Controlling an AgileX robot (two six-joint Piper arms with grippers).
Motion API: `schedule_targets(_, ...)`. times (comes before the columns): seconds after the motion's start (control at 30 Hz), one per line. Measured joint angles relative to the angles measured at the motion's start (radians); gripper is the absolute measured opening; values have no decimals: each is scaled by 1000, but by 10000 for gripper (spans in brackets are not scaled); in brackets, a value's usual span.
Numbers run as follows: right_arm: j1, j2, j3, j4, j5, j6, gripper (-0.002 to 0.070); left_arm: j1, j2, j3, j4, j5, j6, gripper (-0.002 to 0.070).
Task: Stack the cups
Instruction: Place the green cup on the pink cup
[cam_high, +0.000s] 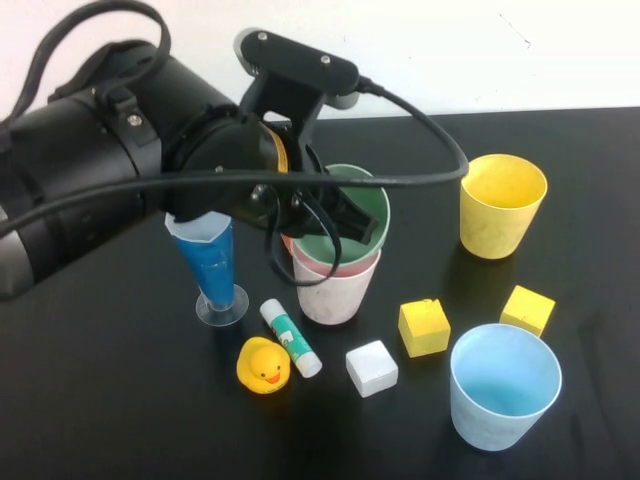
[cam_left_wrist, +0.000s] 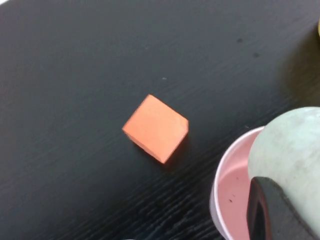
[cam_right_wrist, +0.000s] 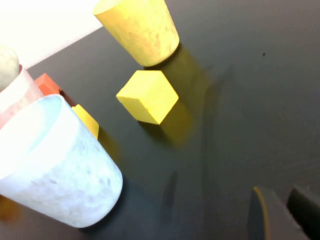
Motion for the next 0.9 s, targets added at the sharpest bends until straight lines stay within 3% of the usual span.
schedule_targets(0.9, 0, 0, 0, 15, 0, -36, 83, 11, 8, -22, -8, 143, 12, 25)
